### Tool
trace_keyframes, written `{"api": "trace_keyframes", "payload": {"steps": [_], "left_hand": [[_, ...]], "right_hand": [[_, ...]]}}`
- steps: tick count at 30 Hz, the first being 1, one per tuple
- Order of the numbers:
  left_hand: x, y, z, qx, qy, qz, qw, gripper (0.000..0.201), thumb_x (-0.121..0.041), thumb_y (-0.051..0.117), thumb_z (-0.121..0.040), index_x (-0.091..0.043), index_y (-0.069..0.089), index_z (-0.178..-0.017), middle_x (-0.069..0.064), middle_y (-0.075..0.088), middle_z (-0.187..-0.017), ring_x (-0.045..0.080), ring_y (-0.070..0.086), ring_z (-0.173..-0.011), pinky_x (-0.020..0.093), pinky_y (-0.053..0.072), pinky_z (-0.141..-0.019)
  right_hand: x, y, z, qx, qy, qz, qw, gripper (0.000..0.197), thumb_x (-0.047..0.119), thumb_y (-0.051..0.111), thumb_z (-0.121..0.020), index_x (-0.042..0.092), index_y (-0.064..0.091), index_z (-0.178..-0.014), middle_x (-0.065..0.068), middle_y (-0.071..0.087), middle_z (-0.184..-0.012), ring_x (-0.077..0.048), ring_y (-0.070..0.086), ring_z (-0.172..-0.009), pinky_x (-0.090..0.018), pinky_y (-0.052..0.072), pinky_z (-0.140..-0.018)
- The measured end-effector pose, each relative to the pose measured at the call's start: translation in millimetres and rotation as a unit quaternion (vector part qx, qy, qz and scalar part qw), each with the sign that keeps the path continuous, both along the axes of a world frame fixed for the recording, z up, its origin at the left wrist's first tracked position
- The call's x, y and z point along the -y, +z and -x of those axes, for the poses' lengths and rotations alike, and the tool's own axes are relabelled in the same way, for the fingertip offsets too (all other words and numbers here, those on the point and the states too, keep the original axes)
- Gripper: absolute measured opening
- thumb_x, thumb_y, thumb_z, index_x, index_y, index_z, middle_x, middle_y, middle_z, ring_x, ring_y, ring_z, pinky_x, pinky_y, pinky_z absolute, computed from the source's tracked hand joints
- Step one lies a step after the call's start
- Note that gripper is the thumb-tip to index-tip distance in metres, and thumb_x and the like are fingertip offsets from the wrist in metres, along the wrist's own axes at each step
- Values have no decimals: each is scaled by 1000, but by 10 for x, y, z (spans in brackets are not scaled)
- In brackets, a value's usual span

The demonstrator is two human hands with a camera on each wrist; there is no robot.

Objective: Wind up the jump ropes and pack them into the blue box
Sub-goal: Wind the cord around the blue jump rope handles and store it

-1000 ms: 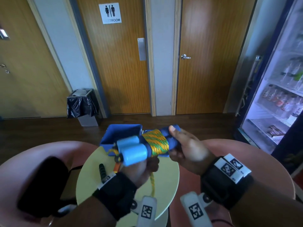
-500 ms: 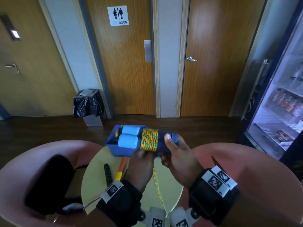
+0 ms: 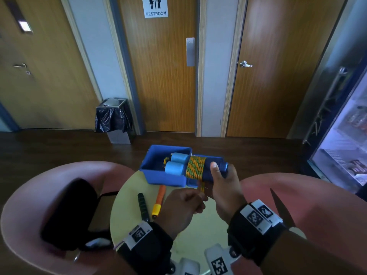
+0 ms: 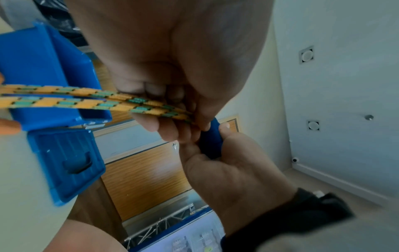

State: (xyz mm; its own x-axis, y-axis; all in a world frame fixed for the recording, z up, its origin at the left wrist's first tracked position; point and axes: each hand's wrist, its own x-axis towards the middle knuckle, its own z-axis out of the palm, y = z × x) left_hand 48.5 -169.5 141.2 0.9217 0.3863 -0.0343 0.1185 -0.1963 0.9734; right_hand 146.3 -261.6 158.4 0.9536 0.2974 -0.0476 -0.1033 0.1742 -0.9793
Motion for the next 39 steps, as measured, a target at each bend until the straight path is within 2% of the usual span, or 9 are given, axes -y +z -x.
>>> {"api": "trace_keyframes", "payload": {"steps": [4, 6, 12, 19, 25, 30, 33, 36, 39], "left_hand": [[-402, 39, -9, 4, -21, -89, 996, 23, -19, 61, -96, -24, 72, -76, -9, 69, -69, 4, 63, -70, 20, 49, -70], [-586, 85, 1, 19, -31, -137, 990, 24, -25, 63, -94, -20, 68, -71, -7, 62, -65, 3, 56, -64, 21, 43, -62], [-1156, 159, -29, 42, -77, -235, 968, 36, -27, 62, -95, -23, 53, -61, -12, 49, -55, 2, 46, -56, 16, 29, -53], [-1742, 204, -68, 84, -104, -311, 941, 22, -42, 55, -91, -25, 70, -88, -9, 68, -81, 2, 63, -78, 32, 51, -71], [-2292, 539, -211, 266, 36, -383, 884, 24, -29, 68, -86, -19, 67, -107, -13, 57, -97, 3, 55, -95, 16, 41, -85], [-2490, 440, -501, -12, 32, -79, 996, 45, -59, 68, -83, -28, 62, -115, -8, 62, -107, 6, 61, -93, 28, 49, -84], [-2431, 179, -701, -40, 64, 144, 987, 64, -74, 70, -71, -13, 65, -89, 9, 65, -88, 31, 66, -83, 42, 50, -76], [-2226, 170, -781, -7, 129, 69, 989, 78, -77, 67, -70, 0, 56, -78, 16, 60, -68, 32, 62, -61, 37, 45, -58], [-1985, 241, -852, 20, 179, 12, 983, 57, -60, 69, -81, -15, 42, -58, -7, 39, -45, 14, 39, -43, 33, 32, -50]], "right_hand": [[-320, 32, -21, -48, 29, -50, 997, 28, 30, 57, -100, 6, 51, -114, -32, 66, -104, -48, 67, -77, -44, 56, -54], [-475, 60, -50, -78, 40, -67, 994, 27, 25, 55, -101, 4, 49, -118, -34, 64, -108, -57, 65, -91, -59, 59, -64], [-955, 164, -93, -144, 54, -93, 984, 30, 23, 54, -102, 2, 48, -122, -30, 67, -112, -40, 69, -83, -52, 60, -73], [-1281, 214, -146, -100, 22, -50, 993, 17, 16, 58, -100, 3, 54, -110, -24, 66, -111, -39, 71, -95, -52, 60, -78], [-1303, 149, -147, -66, 30, -34, 997, 15, 13, 58, -99, 4, 54, -111, -22, 66, -109, -40, 70, -93, -56, 58, -83], [-1318, 63, -136, -56, 66, -70, 994, 18, 12, 56, -99, 3, 55, -114, -16, 72, -105, -33, 72, -94, -43, 58, -75], [-1331, 28, -200, -56, 70, -71, 993, 17, 14, 57, -99, 4, 55, -112, -18, 71, -106, -36, 71, -96, -44, 58, -76], [-1306, -12, -323, -105, 71, -73, 989, 18, 20, 57, -99, 5, 57, -110, -18, 71, -102, -37, 70, -88, -41, 57, -71], [-1182, -82, -513, -173, 104, -82, 976, 29, 24, 55, -101, 4, 58, -122, -20, 71, -111, -36, 68, -90, -37, 55, -67]]}}
